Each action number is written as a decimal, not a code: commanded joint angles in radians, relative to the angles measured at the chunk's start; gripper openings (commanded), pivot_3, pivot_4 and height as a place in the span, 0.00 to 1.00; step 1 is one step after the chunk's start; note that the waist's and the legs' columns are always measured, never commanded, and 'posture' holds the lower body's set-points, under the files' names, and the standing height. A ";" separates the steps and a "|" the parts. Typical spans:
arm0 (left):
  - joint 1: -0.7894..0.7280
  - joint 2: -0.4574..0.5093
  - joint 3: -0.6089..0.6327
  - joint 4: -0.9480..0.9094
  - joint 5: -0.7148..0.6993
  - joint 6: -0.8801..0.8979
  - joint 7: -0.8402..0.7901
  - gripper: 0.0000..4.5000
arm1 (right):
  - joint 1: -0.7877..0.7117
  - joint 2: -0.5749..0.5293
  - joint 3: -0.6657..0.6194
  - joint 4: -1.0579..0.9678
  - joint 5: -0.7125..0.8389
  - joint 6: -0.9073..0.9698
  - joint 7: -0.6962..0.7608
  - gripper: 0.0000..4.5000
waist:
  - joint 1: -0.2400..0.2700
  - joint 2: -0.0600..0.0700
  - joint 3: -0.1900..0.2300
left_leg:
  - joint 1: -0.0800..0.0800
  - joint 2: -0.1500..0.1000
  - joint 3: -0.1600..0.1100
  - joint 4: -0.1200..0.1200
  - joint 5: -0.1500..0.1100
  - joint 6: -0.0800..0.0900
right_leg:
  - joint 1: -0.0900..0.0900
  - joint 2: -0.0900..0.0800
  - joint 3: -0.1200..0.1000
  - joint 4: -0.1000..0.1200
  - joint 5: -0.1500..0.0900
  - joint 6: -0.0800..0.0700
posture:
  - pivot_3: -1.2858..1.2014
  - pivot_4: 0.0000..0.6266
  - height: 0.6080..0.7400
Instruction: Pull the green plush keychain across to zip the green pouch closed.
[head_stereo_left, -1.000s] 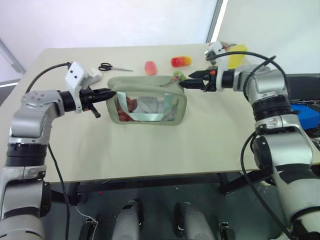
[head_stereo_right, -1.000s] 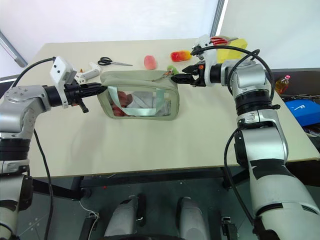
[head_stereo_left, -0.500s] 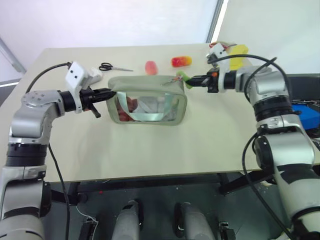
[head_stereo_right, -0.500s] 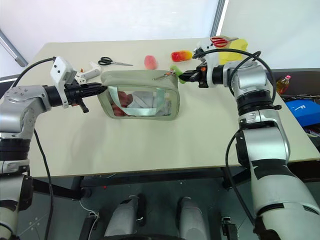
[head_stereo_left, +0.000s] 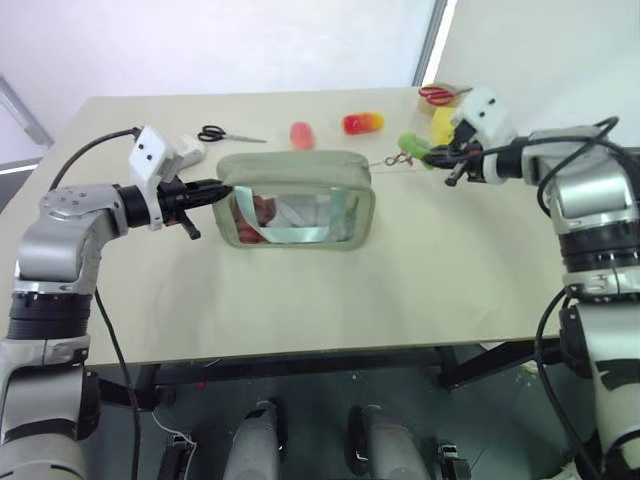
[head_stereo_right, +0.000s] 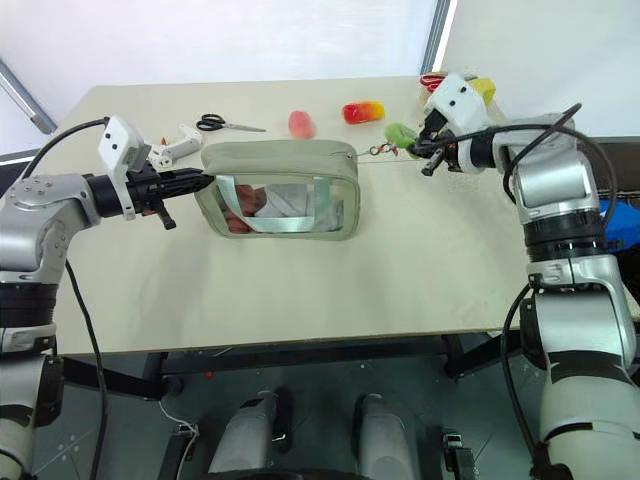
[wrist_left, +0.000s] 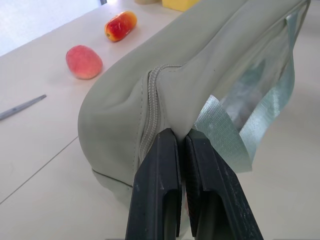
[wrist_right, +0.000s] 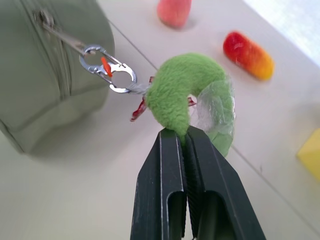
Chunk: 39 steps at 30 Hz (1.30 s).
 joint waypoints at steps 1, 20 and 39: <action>0.007 0.014 0.005 -0.018 0.004 0.011 0.009 0.00 | 0.078 0.058 -0.003 -0.035 0.004 0.008 -0.056 0.01 | -0.002 0.000 0.000 | 0.000 0.000 0.000 0.000 0.000 0.000 | 0.000 0.000 0.000 0.000 0.000 0.000 | 0.52 0.24 1.00; 0.067 0.023 0.026 -0.100 -0.026 0.049 0.042 0.00 | 0.235 0.137 0.225 0.076 -0.257 -0.369 -0.202 0.01 | -0.002 0.000 0.000 | 0.002 0.000 -0.001 0.001 0.000 0.000 | 0.002 0.001 0.000 0.001 -0.002 0.003 | 0.52 0.24 1.00; 0.116 0.142 0.180 -0.104 -0.166 0.181 -0.016 1.00 | 0.135 -0.033 -0.175 -0.515 0.417 0.368 0.203 1.00 | -0.003 0.000 0.000 | 0.001 0.001 -0.001 -0.001 0.000 0.000 | -0.001 0.001 0.000 0.001 0.000 0.000 | 0.52 0.24 1.00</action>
